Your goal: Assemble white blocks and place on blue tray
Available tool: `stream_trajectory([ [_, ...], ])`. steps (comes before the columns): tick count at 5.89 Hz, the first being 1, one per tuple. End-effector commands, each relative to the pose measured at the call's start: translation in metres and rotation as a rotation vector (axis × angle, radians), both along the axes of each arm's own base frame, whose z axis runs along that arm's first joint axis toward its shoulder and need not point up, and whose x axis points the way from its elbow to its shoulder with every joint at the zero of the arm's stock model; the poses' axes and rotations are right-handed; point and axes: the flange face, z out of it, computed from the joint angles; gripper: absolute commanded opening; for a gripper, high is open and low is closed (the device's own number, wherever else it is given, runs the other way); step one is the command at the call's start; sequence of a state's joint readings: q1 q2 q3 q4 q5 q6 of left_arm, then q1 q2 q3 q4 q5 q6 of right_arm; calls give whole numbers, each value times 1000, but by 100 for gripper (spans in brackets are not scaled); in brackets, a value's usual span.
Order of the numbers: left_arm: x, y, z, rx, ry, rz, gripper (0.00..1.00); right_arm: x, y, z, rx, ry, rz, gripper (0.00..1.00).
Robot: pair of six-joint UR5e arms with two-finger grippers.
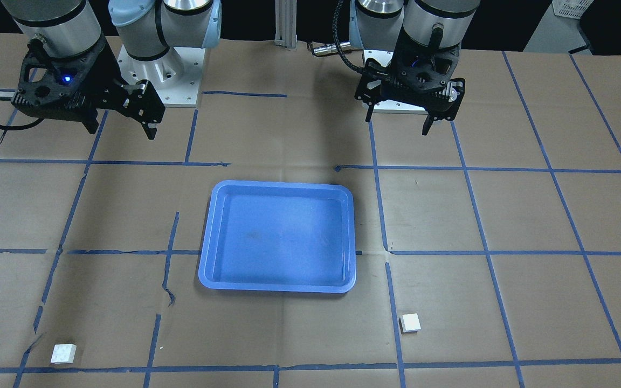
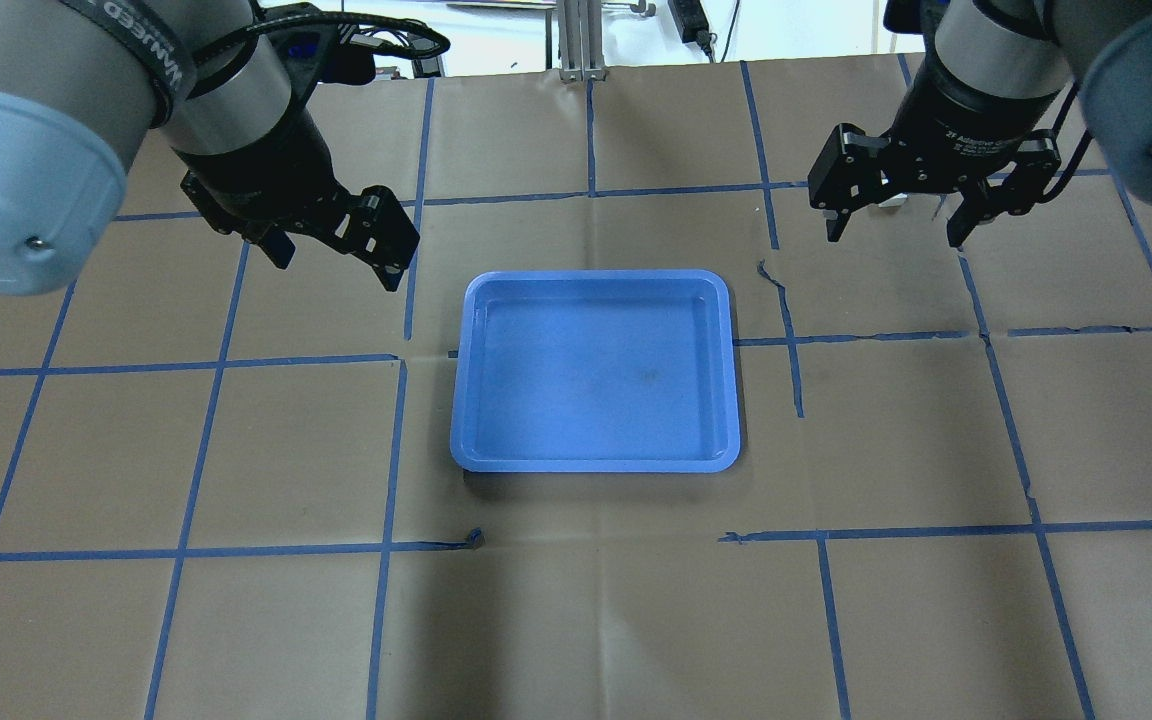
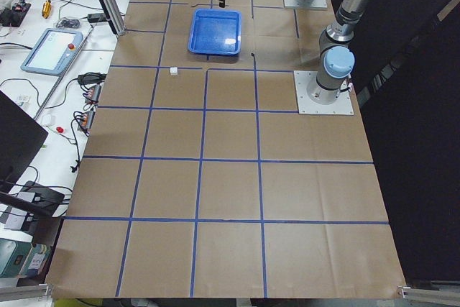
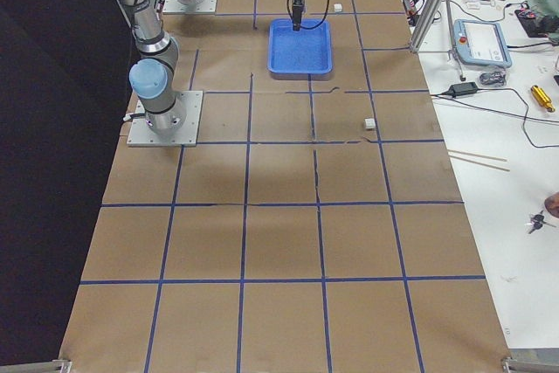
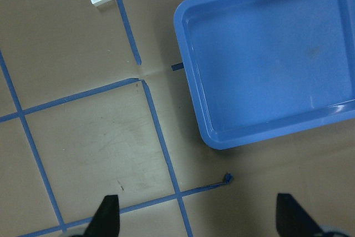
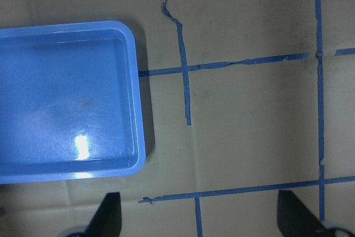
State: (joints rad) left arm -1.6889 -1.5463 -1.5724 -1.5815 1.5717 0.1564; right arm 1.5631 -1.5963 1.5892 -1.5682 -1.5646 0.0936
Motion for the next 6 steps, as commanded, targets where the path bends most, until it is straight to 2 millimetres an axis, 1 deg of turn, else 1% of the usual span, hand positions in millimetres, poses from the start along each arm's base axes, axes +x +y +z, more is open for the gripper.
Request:
stream_trajectory([
  [1, 0, 0, 0, 0, -1, 0, 99, 0, 0, 0, 0, 0, 0, 100],
  [3, 1, 0, 1, -5, 0, -2, 99, 0, 0, 0, 0, 0, 2, 100],
  [4, 10, -5, 7, -17, 3, 20, 99, 0, 0, 0, 0, 0, 2, 100],
  [5, 32, -13, 8, -18, 5, 65, 99, 0, 0, 0, 1, 0, 2, 100],
  [6, 42, -18, -3, 3, 2, 67, 99, 0, 0, 0, 0, 0, 2, 100],
])
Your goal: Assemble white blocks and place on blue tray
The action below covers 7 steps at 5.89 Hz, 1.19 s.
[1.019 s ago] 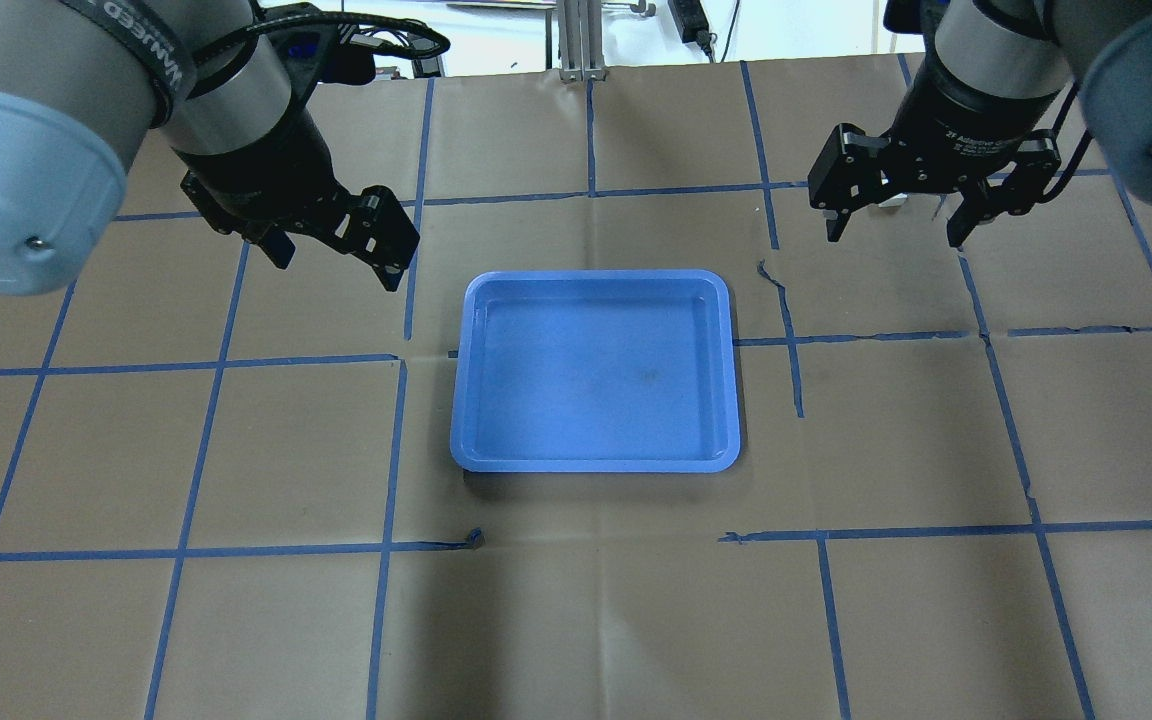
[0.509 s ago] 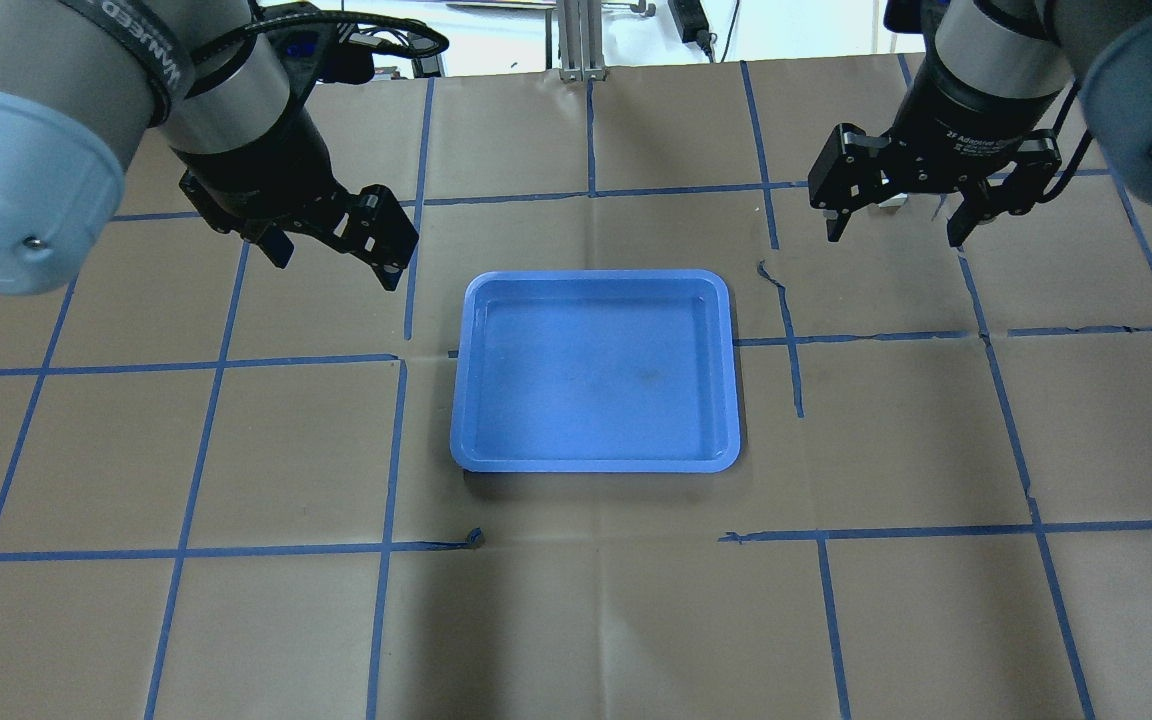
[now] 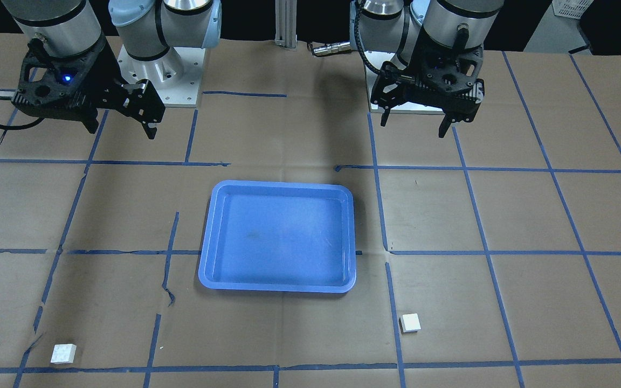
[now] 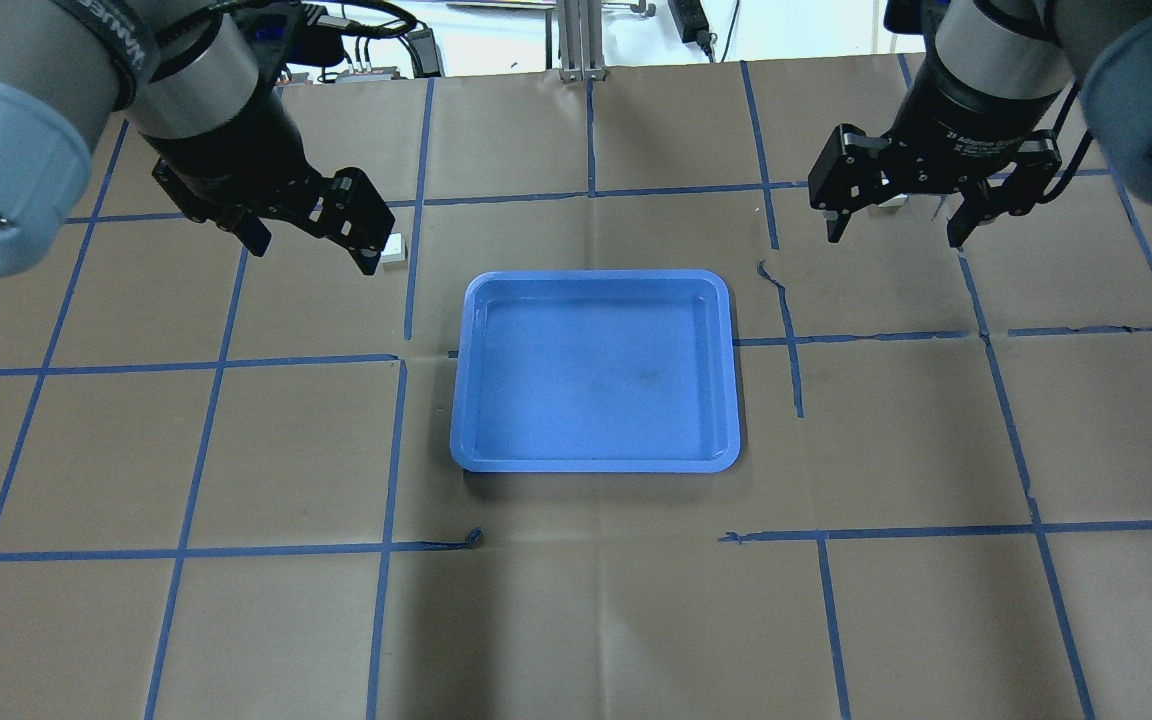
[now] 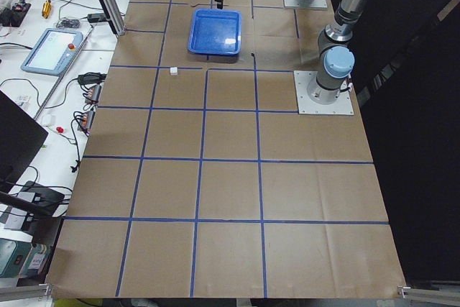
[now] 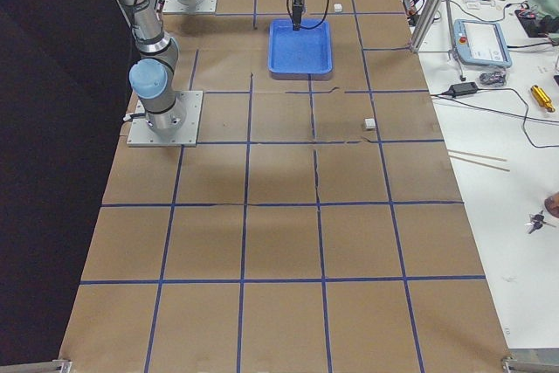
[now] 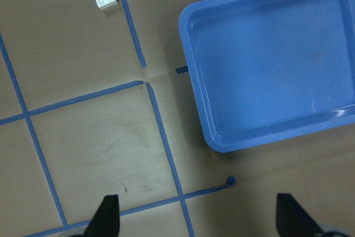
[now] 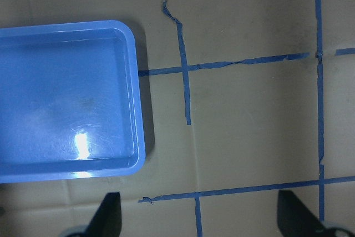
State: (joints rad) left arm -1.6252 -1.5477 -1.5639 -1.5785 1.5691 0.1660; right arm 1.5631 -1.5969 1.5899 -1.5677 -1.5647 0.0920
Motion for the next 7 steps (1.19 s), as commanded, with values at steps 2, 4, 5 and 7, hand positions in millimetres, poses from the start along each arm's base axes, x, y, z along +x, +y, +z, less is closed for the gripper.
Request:
stream_trajectory([
  [2, 16, -32, -30, 56, -13, -150, 99, 0, -1, 0, 1, 0, 0, 100],
  [4, 31, -68, -58, 105, -8, -119, 99, 0, 0, 2, -2, -11, 2, 100],
  [5, 40, -86, -99, 174, 94, -85, 99, 0, -2, 1, -1, -6, 2, 100],
  [7, 53, -134, -133, 10, 107, -190, 99, 0, -5, 2, -8, -19, 161, 100],
])
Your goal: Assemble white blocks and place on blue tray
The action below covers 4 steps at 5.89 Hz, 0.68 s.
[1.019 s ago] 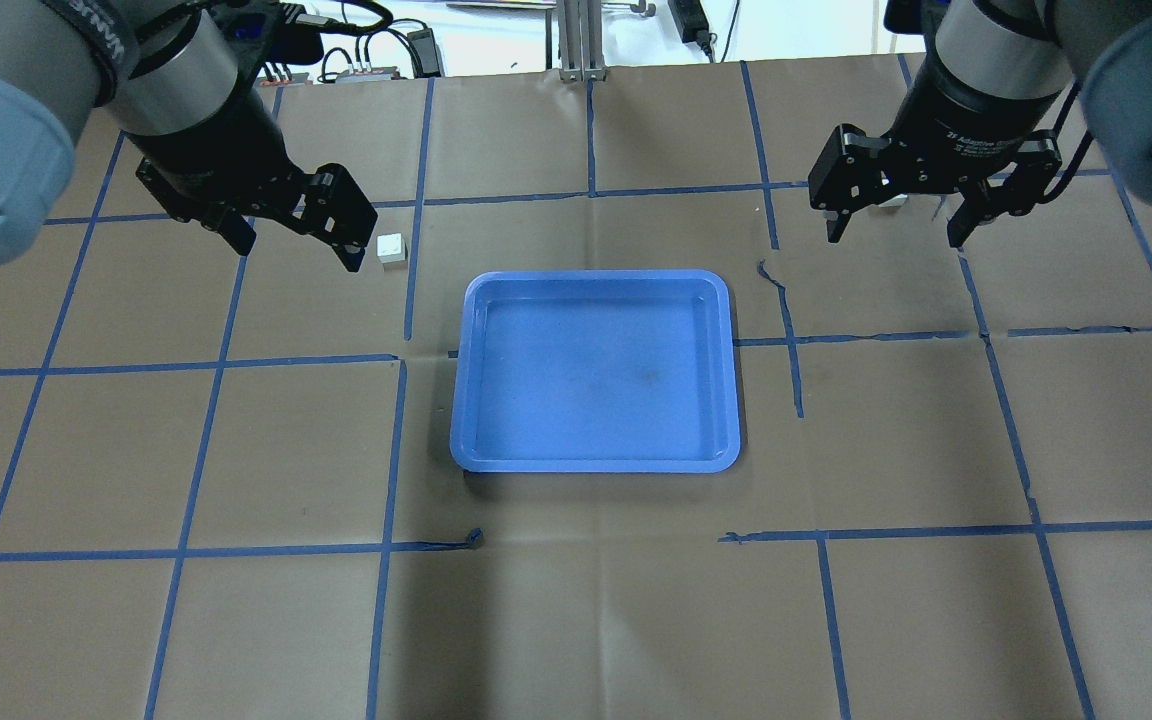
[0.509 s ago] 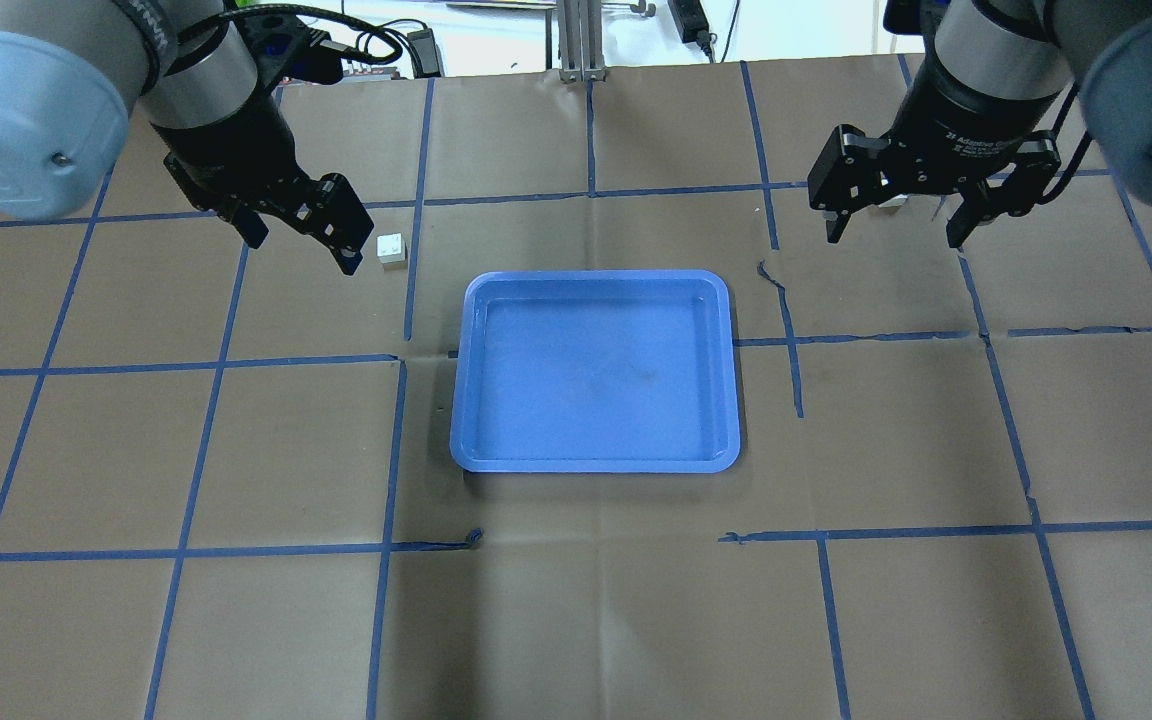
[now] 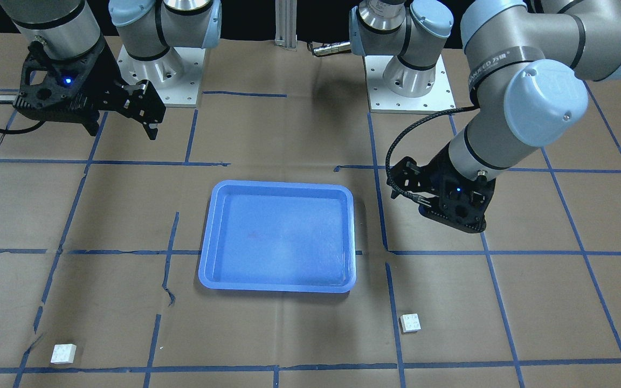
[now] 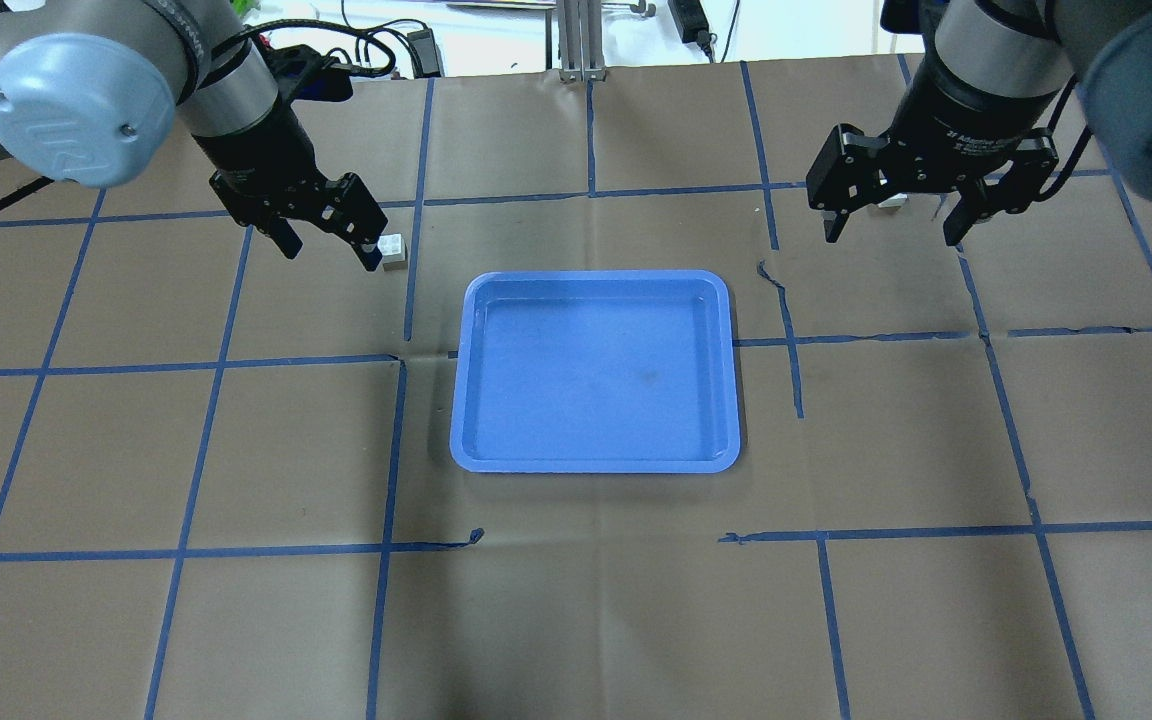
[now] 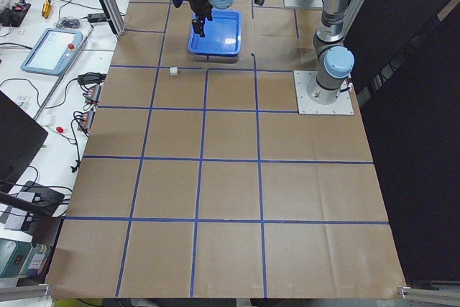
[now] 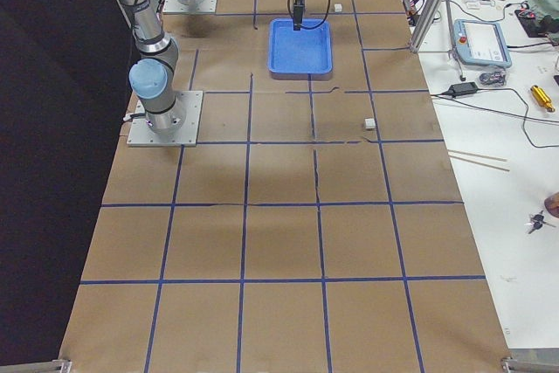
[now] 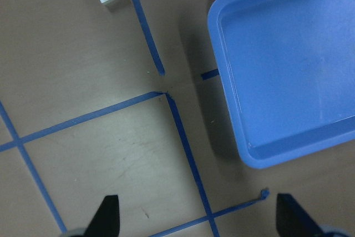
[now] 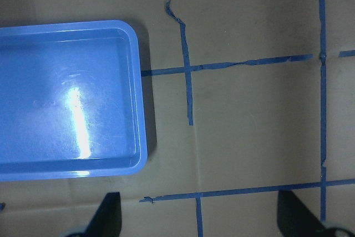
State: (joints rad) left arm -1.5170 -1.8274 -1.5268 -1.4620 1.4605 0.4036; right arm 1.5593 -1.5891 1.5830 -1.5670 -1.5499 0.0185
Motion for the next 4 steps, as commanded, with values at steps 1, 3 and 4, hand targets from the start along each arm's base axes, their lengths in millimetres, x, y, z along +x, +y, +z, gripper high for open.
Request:
stream_trajectory([
  [1, 13, -33, -34, -107, -34, -164, 99, 0, 0, -2, -2, 7, 229, 100],
  [3, 21, -61, -66, -209, -44, -377, 99, -3, -2, -2, -13, 14, 506, 100],
  [4, 22, -66, -85, -204, -44, -489, 99, -5, -3, -1, -22, 21, 630, 100],
])
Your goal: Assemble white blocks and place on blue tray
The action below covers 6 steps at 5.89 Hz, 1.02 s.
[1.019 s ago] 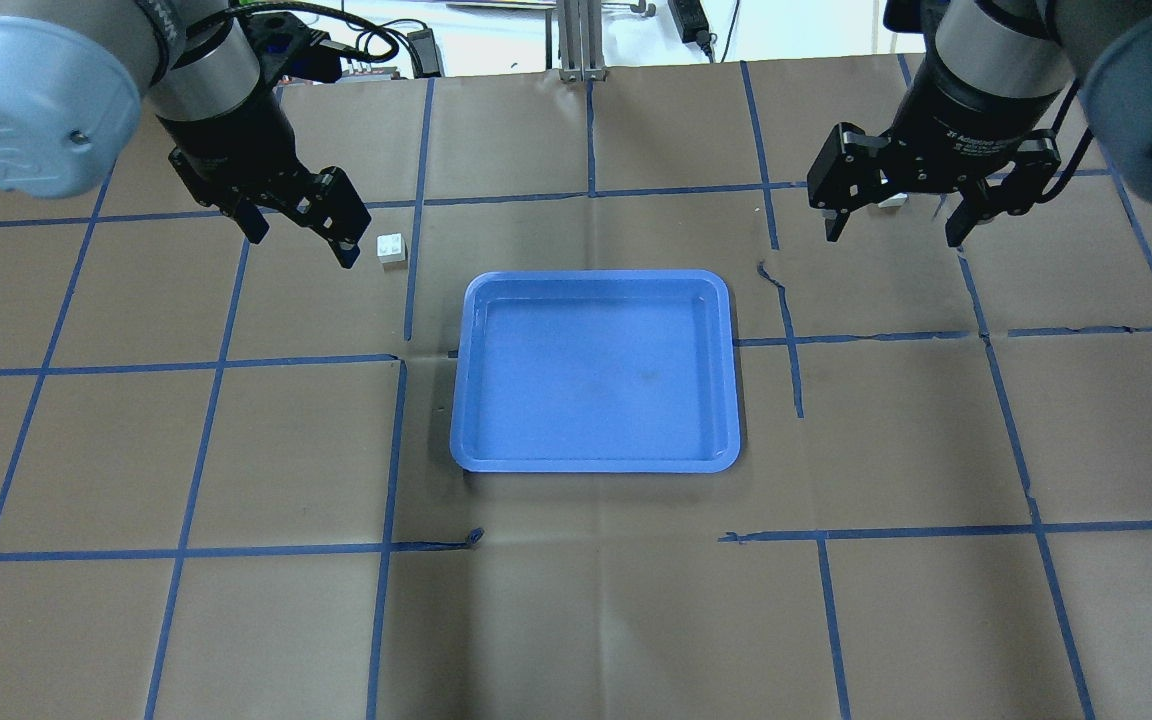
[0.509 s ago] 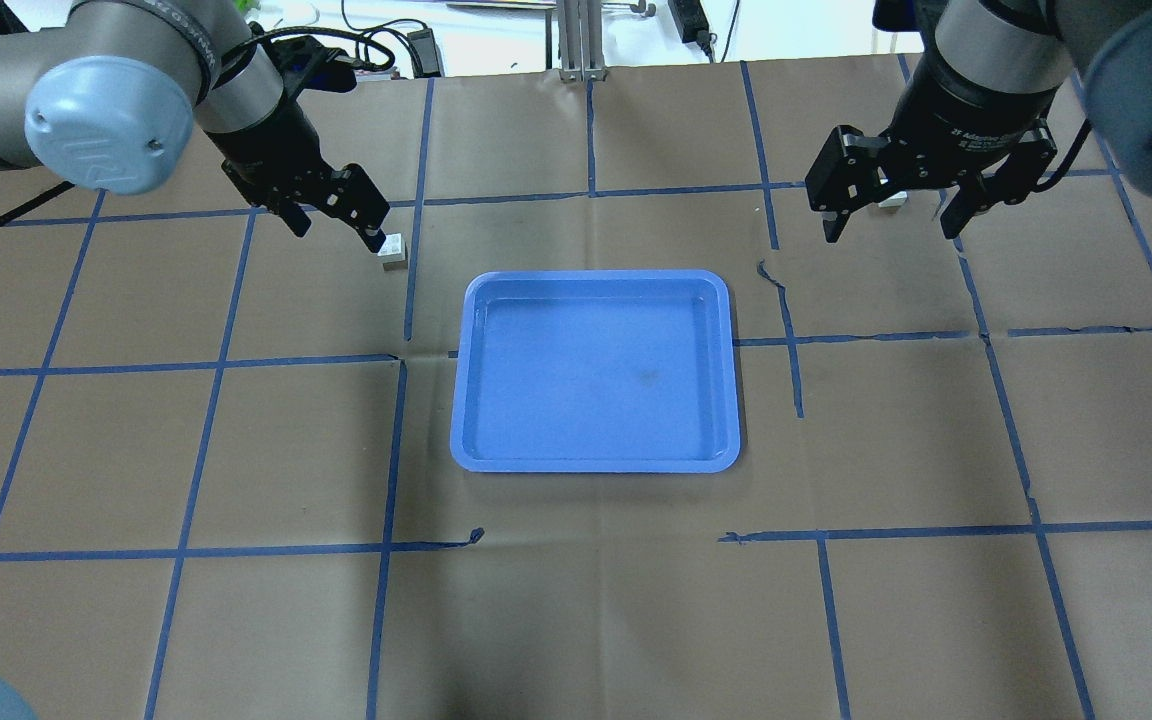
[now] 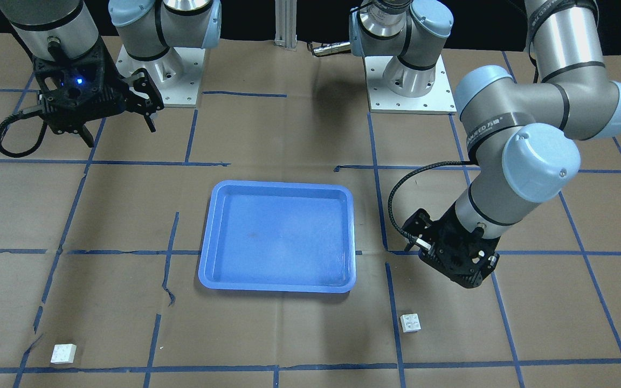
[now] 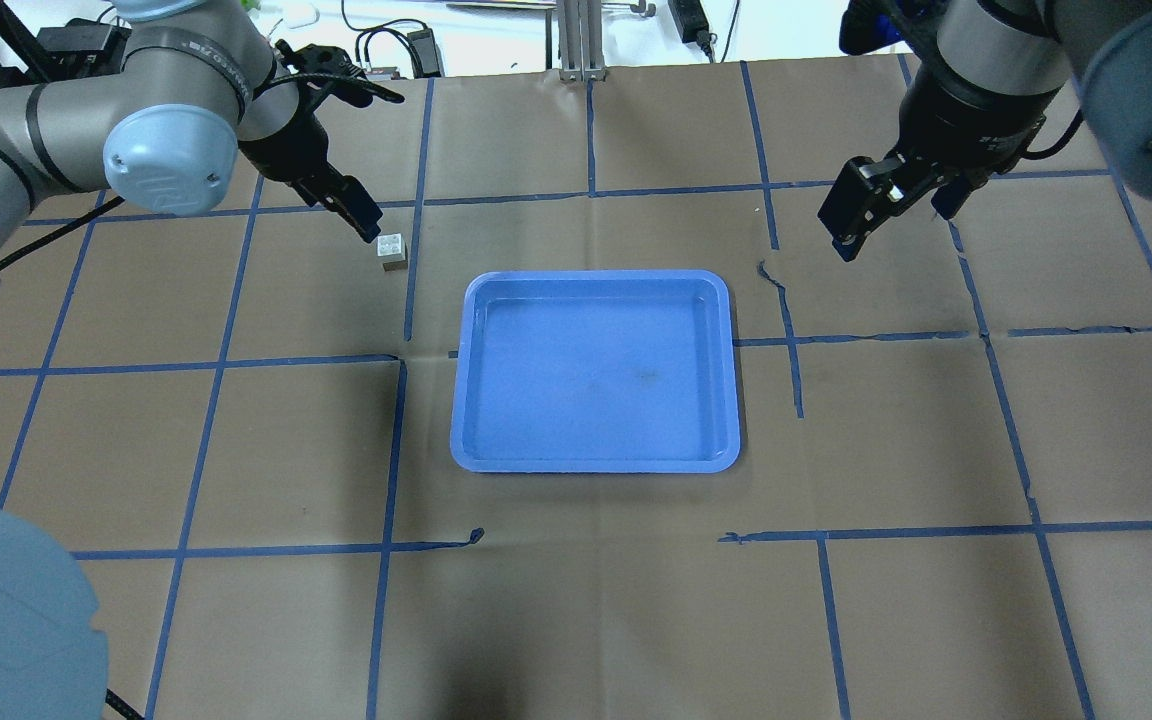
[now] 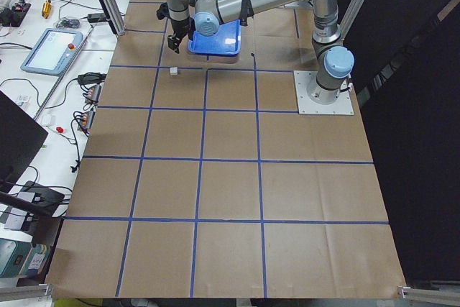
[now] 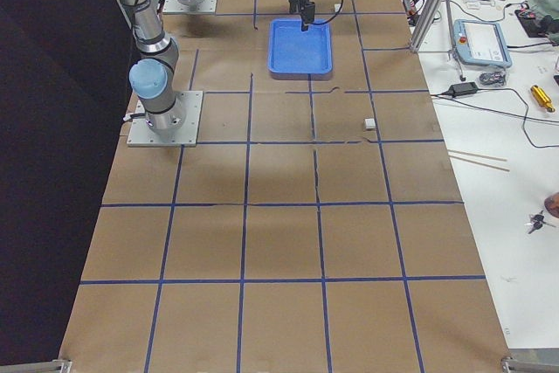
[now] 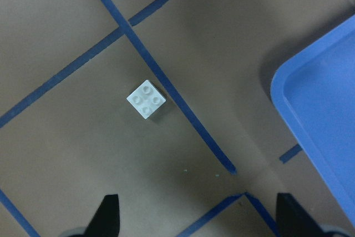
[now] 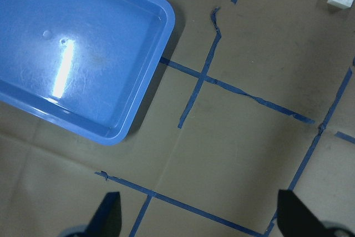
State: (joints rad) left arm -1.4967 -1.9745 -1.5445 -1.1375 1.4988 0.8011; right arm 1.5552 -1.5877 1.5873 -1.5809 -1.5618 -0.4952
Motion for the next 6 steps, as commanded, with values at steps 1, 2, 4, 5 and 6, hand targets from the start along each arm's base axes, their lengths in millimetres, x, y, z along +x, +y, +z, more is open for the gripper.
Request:
stream_trajectory([
  [1, 3, -19, -30, -83, -45, -363, 99, -9, -5, 1, -18, 49, 276, 100],
  [2, 7, -27, -47, -89, -44, -489, 99, -17, -9, 0, -16, 63, 471, 100],
  [4, 11, -49, -91, -42, -38, -598, 99, -96, -33, -14, 17, 40, 767, 100],
  [5, 12, -56, -104, -36, -40, -638, 99, -141, -42, -24, 18, 8, 933, 100],
  [6, 12, -58, -124, -11, -28, -639, 99, -180, -68, -23, -65, -41, 1036, 100],
])
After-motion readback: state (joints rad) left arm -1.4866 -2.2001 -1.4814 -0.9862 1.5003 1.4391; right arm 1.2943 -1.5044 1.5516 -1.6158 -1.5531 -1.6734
